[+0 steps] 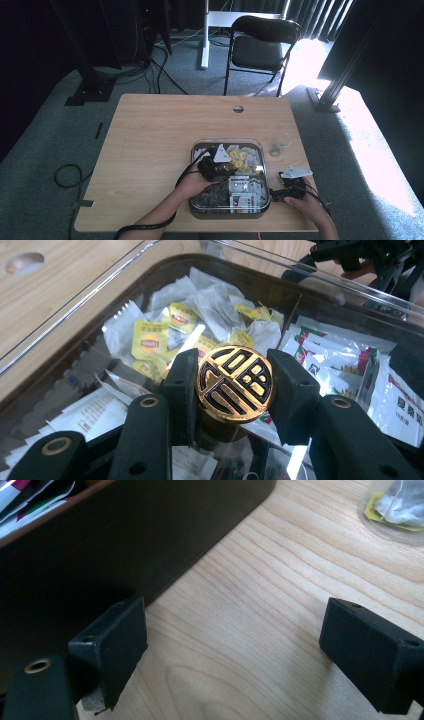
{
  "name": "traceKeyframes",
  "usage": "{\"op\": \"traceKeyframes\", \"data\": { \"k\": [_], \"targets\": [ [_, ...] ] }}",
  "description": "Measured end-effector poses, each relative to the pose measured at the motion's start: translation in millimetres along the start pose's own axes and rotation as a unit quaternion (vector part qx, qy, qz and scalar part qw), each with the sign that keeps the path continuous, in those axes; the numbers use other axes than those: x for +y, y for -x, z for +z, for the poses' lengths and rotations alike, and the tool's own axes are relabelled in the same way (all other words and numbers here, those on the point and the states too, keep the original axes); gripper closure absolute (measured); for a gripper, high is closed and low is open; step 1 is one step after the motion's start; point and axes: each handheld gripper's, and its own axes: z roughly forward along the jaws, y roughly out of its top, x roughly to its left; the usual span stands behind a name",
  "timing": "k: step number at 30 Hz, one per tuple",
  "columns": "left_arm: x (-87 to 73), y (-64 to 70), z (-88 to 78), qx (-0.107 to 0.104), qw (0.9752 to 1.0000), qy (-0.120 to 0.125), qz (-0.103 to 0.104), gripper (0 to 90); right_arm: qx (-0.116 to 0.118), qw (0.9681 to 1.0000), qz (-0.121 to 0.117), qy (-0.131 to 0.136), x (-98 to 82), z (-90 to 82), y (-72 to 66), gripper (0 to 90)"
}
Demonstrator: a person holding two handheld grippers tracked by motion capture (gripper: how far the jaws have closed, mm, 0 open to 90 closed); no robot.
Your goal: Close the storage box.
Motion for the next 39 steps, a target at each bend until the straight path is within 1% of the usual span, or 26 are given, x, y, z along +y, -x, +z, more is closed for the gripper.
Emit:
{"op": "traceKeyframes", "data": {
  "k": [2,5,7,9,10,12,14,18,26,28,29,31,36,39],
  "targets": [
    [-1.5,-0.5,1.1,0.0,1.0,-0.003,0.0,58.8,0.0,1.0,0.0,0.0,0.0,0.0,-0.1,11.2],
    [-3.8,-1.6,2.1,0.0,1.0,-0.003,-0.007,58.8,0.0,1.0,0.0,0.0,0.0,0.0,0.0,11.2],
    [-4.1,-0.7,2.5,0.003,1.0,-0.004,-0.003,58.8,0.0,1.0,0.0,0.0,0.0,0.0,-0.1,11.2],
    [-4.7,0.3,3.6,0.0,1.0,-0.005,-0.003,58.8,0.0,1.0,0.001,0.0,0.0,-0.1,-0.2,11.2],
    [-4.5,1.6,3.8,0.0,1.0,-0.008,0.003,58.8,0.0,1.0,0.001,-0.001,0.0,-0.1,-0.2,11.2],
    [-4.9,3.6,4.8,0.0,0.9999,-0.009,0.006,58.8,0.0,1.0,0.001,-0.001,0.0,-0.1,-0.2,11.2],
    [-5.2,2.5,4.9,-0.002,1.0,-0.008,0.002,58.8,0.0,1.0,0.001,0.0,0.0,0.0,-0.2,11.2],
    [-5.5,3.0,4.3,-0.001,0.9999,-0.01,0.002,58.8,0.0,1.0,0.001,0.0,0.0,0.0,-0.1,11.2],
    [-7.2,4.1,3.6,-0.004,1.0,-0.009,-0.001,58.7,0.0,1.0,0.001,0.0,0.0,0.0,-0.1,11.2],
    [-8.6,4.0,4.3,-0.009,0.9999,-0.009,-0.009,58.7,0.0,1.0,0.0,0.0,0.0,0.0,-0.1,11.2],
    [-9.5,4.2,4.7,-0.008,0.9999,-0.006,-0.01,58.7,0.0,1.0,0.0,0.0,0.0,0.0,-0.1,11.2],
    [-10.3,4.8,5.0,-0.005,1.0,-0.003,-0.007,58.7,0.0,1.0,0.0,0.0,0.0,0.0,-0.1,11.2],
    [-11.2,3.3,5.3,-0.011,0.9999,-0.001,-0.01,58.7,0.0,1.0,0.0,0.0,-0.1,0.0,-0.1,11.2],
    [-11.9,4.0,5.4,-0.007,1.0,0.002,-0.006,58.6,0.0,1.0,0.001,0.0,0.0,0.0,-0.2,11.2]
  ]
}}
